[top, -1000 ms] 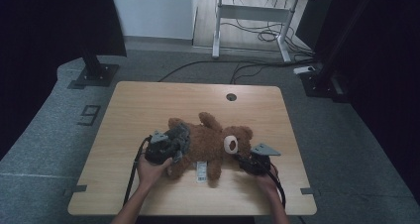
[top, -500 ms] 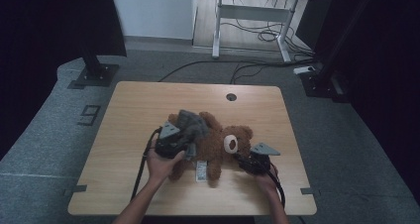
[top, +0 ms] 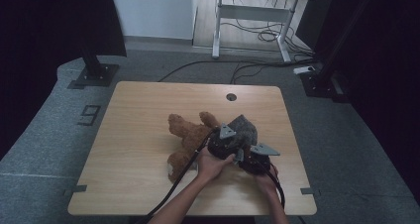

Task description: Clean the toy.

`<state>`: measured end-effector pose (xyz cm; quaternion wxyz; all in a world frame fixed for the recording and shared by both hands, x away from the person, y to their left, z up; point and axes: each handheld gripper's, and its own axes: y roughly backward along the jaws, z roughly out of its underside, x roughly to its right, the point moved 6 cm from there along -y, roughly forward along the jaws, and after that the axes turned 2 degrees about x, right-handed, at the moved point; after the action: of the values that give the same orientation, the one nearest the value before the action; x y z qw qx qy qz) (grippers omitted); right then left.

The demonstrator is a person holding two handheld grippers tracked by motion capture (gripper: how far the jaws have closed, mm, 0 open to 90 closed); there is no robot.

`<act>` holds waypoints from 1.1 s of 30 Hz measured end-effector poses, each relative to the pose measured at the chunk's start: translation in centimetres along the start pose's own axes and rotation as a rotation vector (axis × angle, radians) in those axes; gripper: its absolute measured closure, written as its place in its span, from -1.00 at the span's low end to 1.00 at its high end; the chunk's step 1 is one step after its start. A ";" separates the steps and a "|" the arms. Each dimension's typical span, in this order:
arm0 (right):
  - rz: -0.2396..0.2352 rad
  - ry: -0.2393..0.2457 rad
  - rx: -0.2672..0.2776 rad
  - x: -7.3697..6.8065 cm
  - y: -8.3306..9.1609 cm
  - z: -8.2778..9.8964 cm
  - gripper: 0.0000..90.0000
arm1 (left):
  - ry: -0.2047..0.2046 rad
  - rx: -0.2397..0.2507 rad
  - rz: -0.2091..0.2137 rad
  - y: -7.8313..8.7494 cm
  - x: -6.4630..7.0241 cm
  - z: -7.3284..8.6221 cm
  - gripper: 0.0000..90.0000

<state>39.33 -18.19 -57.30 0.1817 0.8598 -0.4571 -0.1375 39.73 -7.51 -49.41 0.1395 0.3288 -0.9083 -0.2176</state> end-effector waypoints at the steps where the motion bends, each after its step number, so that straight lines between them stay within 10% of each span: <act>1: 0.001 0.005 0.001 0.0 0.0 0.0 0.10 | -0.004 -0.003 -0.003 0.2 -0.1 0.1 0.61; 7: -0.007 -0.004 0.003 -0.1 0.0 0.0 0.09 | -0.002 -0.042 -0.096 2.6 -3.1 2.2 0.61; 10: -0.014 -0.004 0.005 -0.1 0.0 0.0 0.09 | 0.087 -0.015 -0.041 3.6 -4.8 4.0 0.62; 17: -0.023 0.002 0.002 -0.3 0.0 0.1 0.08 | 0.107 0.039 -0.045 7.4 -6.7 4.6 0.62; 28: -0.024 -0.012 0.005 -0.3 0.0 0.0 0.08 | 0.187 -0.011 -0.197 11.5 -12.8 8.2 0.62; 33: -0.020 -0.017 0.006 -0.3 0.0 0.0 0.08 | 0.166 0.030 -0.163 12.1 -11.6 6.1 0.61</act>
<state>39.21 -17.94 -57.30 0.1739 0.8636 -0.4503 -0.1453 39.46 10.29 -50.12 0.1909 0.4205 -0.8671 -0.1866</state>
